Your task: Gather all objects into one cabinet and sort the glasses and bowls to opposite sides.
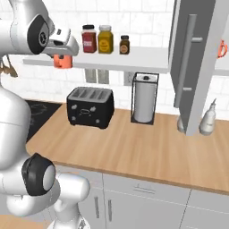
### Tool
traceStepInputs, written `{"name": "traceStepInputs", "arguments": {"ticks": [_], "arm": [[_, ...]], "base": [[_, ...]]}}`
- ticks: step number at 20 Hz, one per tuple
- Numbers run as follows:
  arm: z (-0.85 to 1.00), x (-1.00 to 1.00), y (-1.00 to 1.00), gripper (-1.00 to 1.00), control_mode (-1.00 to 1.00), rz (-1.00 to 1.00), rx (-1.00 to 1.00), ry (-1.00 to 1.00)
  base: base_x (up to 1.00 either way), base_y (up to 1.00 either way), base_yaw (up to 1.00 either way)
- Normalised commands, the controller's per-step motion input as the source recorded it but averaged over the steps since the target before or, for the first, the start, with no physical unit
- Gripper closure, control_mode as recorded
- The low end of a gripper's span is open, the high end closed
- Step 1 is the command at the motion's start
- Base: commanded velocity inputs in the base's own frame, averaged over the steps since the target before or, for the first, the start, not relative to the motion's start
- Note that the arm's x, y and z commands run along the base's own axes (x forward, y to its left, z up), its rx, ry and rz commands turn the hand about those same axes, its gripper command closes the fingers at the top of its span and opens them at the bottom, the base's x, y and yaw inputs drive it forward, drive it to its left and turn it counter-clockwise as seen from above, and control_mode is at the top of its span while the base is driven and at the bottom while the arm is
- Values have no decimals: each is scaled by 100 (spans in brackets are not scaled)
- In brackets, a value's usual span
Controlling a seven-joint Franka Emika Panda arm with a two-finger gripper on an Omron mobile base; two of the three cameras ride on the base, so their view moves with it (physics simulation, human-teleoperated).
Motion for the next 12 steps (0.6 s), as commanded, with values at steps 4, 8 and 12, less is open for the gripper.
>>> {"name": "traceStepInputs", "arguments": {"ticks": [4,8,12], "arm": [[0,0,0,100,100,0,0,0],[0,0,0,100,100,0,0,0],[0,0,0,100,100,0,0,0]], "base": [[-100,0,-2],[-93,3,-2],[-89,2,-2]]}}
